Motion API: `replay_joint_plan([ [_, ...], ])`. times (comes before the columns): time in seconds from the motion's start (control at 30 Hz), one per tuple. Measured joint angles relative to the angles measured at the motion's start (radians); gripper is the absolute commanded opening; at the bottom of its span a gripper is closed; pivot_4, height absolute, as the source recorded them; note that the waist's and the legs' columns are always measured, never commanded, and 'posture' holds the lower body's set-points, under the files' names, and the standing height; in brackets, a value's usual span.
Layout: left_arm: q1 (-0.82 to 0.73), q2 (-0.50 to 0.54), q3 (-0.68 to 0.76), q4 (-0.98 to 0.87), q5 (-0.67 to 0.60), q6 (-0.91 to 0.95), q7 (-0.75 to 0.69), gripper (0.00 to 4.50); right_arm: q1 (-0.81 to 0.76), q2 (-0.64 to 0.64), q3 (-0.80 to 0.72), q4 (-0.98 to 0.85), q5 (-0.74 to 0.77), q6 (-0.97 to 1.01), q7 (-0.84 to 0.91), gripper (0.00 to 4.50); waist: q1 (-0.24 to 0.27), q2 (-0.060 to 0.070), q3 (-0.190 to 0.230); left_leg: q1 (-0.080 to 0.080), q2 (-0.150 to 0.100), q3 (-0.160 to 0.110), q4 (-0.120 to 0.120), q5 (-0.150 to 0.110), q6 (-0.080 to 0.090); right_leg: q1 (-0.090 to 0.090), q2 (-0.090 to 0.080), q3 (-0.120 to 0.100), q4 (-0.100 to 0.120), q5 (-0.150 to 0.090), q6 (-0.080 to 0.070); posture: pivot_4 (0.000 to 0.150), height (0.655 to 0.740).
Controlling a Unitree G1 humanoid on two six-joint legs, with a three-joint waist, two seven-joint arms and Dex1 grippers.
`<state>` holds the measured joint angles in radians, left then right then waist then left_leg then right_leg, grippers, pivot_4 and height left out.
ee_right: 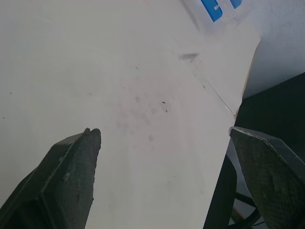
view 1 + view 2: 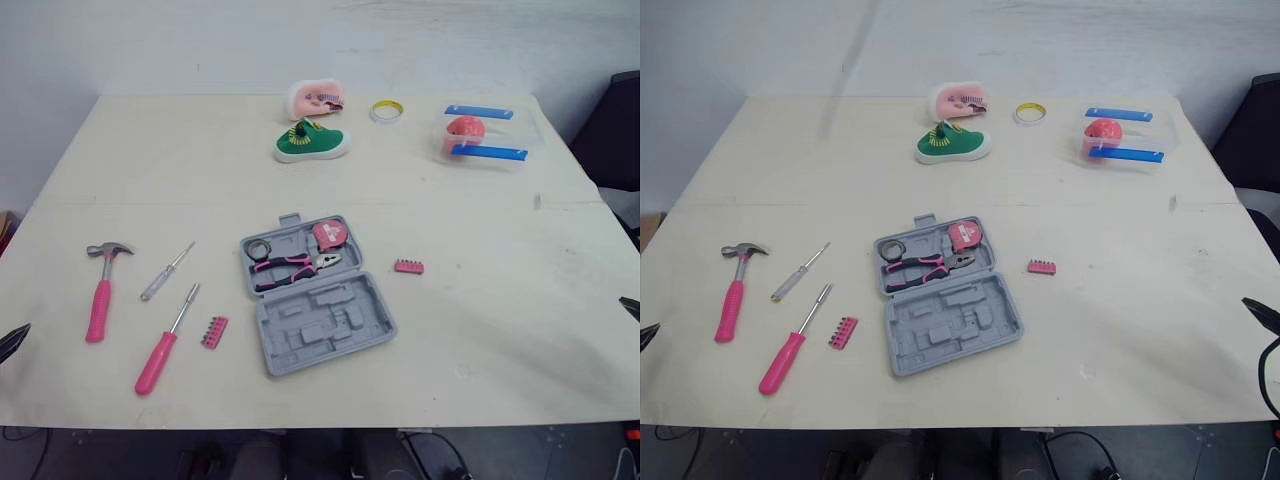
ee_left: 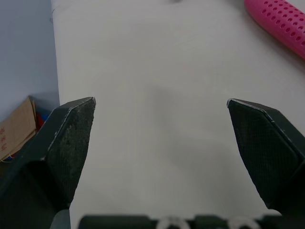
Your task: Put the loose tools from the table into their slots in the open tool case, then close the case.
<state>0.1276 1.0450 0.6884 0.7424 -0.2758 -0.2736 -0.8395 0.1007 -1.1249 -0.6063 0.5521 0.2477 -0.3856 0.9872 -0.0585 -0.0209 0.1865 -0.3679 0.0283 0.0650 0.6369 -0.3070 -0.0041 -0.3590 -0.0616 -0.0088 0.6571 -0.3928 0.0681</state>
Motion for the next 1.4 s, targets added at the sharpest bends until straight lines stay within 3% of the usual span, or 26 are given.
replay_joint_plan([
  [0.23, -0.034, -0.028, 0.006, -0.035, -0.083, 0.032, -0.089, 4.47, -0.044, 0.026, 0.028, -0.033, 0.019, 0.038, 0.015, 4.50, -0.001, 0.000, 0.000, 0.000, 0.000, 0.000, 0.000, 0.000, 0.000, 0.000, 0.000, 0.000, 0.001, 0.000, 0.000, 0.150, 0.7400],
  [0.8, -0.029, -0.064, 0.006, -0.102, -0.112, 0.056, -0.090, 4.47, -0.090, 0.062, 0.069, -0.078, 0.022, 0.073, 0.025, 4.50, -0.001, 0.000, 0.000, 0.000, 0.000, 0.000, 0.002, 0.000, 0.000, 0.000, 0.000, 0.000, 0.002, 0.000, 0.000, 0.150, 0.7400],
  [0.97, 0.016, -0.106, 0.009, -0.282, -0.143, 0.124, -0.089, 4.47, -0.124, 0.095, 0.111, -0.176, 0.066, 0.155, 0.045, 4.50, 0.001, 0.000, 0.000, -0.001, 0.000, 0.000, 0.003, 0.000, 0.000, 0.000, 0.000, 0.000, 0.003, 0.000, 0.000, 0.150, 0.7400],
  [1.1, 0.067, -0.159, -0.005, -0.539, -0.178, 0.238, -0.066, 4.47, -0.183, 0.139, 0.186, -0.292, 0.120, 0.265, 0.073, 4.50, 0.001, 0.000, 0.000, -0.002, 0.001, -0.001, 0.006, 0.000, 0.000, 0.000, 0.000, -0.001, 0.004, 0.000, 0.000, 0.150, 0.7400],
  [1.4, 0.119, -0.270, -0.191, -1.059, -0.227, 0.509, 0.047, 4.47, -0.328, 0.243, 0.409, -0.524, 0.164, 0.497, 0.081, 4.50, 0.005, 0.000, 0.000, -0.003, 0.001, -0.003, 0.010, 0.000, 0.000, 0.001, 0.001, -0.001, 0.004, 0.000, 0.000, 0.150, 0.7400],
])
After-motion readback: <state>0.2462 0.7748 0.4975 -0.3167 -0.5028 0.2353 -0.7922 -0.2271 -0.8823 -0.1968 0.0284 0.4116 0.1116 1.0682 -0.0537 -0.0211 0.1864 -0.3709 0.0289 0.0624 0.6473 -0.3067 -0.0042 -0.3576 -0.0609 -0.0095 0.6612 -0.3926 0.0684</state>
